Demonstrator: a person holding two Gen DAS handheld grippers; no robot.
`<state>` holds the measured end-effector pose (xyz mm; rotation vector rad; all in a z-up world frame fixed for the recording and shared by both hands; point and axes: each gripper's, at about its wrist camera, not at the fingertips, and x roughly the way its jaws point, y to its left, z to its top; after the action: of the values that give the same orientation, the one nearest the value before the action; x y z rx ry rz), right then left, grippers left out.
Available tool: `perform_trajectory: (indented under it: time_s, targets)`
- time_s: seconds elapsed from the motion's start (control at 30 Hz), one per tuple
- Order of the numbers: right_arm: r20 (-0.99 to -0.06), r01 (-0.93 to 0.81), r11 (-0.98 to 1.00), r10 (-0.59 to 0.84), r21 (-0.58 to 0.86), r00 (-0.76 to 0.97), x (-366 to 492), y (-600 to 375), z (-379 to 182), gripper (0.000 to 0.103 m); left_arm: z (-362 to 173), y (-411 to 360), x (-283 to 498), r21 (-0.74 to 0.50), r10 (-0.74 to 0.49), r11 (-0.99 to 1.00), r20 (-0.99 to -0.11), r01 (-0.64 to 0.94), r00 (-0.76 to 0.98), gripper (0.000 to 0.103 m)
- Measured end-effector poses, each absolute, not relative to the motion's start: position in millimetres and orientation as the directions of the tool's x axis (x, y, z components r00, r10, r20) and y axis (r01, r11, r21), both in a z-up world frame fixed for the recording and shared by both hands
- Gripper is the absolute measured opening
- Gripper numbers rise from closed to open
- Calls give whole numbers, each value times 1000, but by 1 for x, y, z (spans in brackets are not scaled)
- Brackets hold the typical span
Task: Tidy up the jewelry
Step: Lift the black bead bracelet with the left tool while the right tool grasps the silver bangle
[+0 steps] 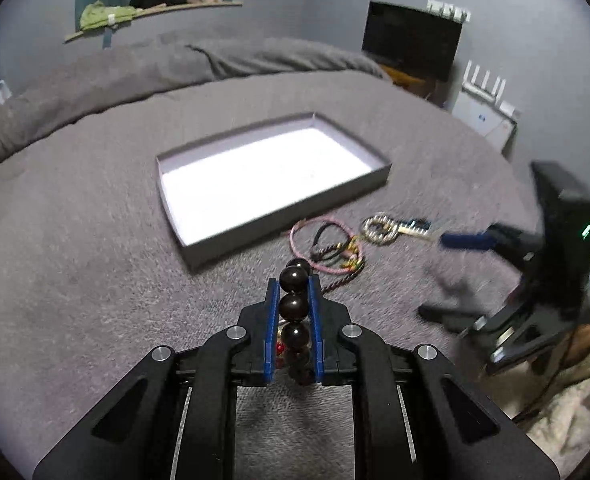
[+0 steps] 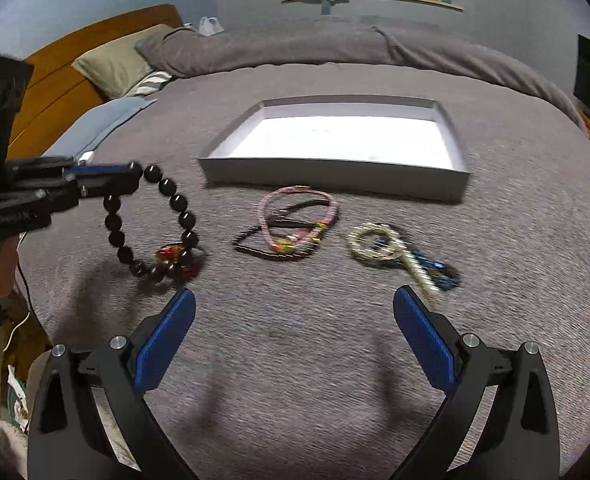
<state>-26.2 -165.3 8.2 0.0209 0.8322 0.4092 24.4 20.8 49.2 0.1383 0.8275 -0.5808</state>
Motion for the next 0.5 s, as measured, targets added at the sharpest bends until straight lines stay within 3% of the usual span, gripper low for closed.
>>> perform_trajectory:
  time_s: [0.33, 0.5]
  targets:
    - [-722, -435, 864, 467, 252, 510, -4, -111, -10, 97, 65, 39, 44, -124, -407, 882, -686, 455, 603, 15]
    - [-744, -438, 859, 471, 265, 474, 10, -90, -20, 84, 53, 40, 53, -103, -375, 894, -703, 436, 604, 15]
